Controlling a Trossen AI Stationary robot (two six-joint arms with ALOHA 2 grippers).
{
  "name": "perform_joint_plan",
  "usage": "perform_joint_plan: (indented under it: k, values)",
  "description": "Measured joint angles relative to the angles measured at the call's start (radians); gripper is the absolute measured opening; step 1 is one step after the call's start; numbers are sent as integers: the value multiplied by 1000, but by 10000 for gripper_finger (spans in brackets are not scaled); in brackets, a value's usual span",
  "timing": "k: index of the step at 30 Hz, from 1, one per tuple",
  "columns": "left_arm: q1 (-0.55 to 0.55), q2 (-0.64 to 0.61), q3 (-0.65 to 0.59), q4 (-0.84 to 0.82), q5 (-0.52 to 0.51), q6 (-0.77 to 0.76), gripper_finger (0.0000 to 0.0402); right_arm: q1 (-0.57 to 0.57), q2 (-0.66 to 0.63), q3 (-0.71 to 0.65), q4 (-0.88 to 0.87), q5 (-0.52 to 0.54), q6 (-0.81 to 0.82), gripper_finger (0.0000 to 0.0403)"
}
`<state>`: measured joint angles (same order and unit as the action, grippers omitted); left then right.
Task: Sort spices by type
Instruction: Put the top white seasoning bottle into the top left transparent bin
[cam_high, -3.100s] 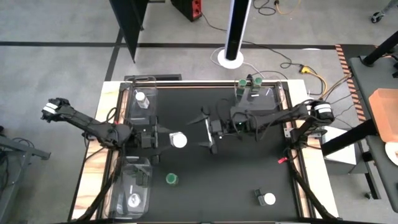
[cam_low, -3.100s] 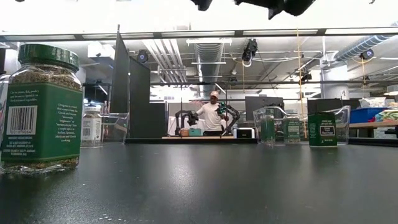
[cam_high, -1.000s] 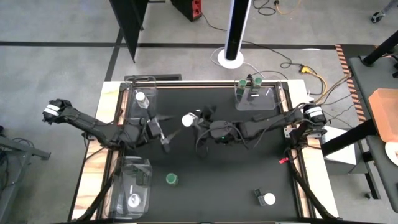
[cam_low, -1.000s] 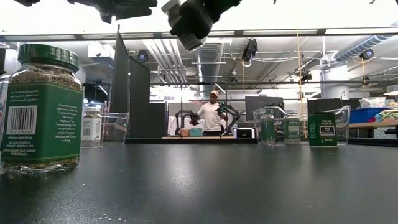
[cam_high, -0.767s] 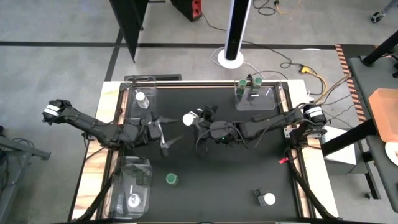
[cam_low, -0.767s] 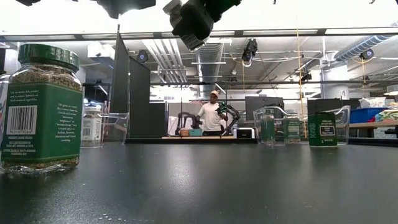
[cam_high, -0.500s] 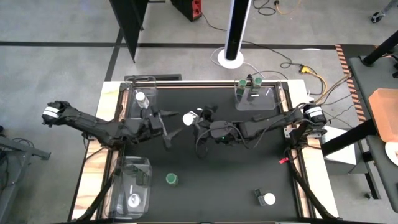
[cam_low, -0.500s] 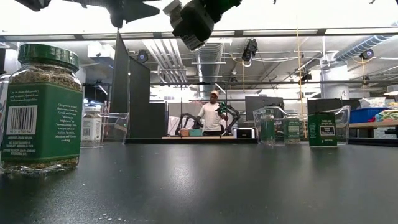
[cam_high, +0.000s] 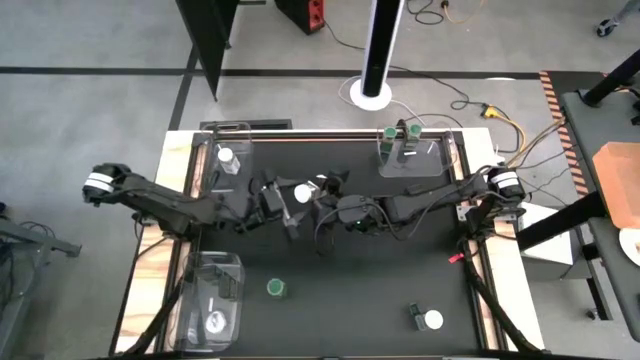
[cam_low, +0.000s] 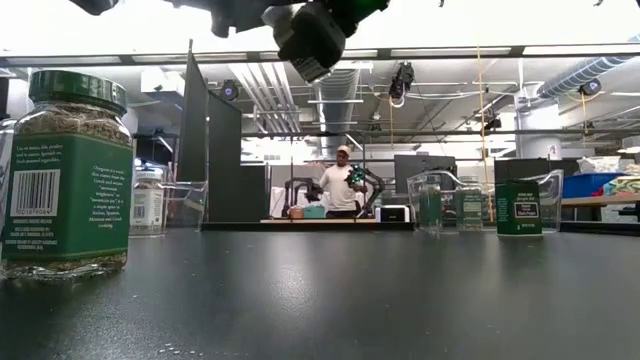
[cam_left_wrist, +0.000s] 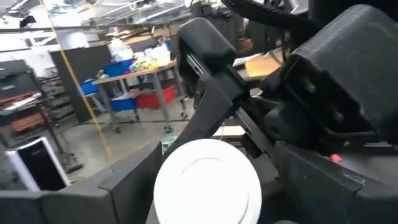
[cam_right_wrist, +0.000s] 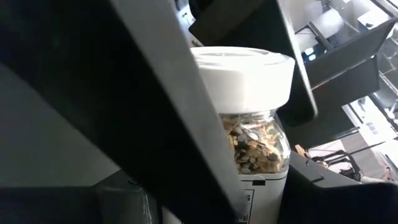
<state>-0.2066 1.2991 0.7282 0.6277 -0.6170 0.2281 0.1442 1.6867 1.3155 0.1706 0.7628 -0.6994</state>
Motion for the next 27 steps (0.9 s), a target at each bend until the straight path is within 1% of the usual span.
perform_joint_plan:
  k: [5, 10, 13, 17, 23, 27]
  values:
    - [0, 22, 17, -8, -21, 13, 273, 0, 0, 0, -24, -1, 18, 188]
    - [0, 4, -15, -4, -28, -26, 246, 0, 0, 0, -35, -3, 26, 188]
    - [0, 0, -30, 0, -31, -50, 237, 0, 1, 0, -38, -5, 34, 188]
    - [0, 3, -29, -1, -39, -59, 234, 0, 2, 0, -39, -4, 36, 188]
    - [-4, 2, -28, -8, -126, -81, 233, -1, 2, 0, -28, -1, 37, 188]
    - [-4, 2, -28, -11, -139, -68, 244, -2, 2, 0, -28, 5, 37, 188]
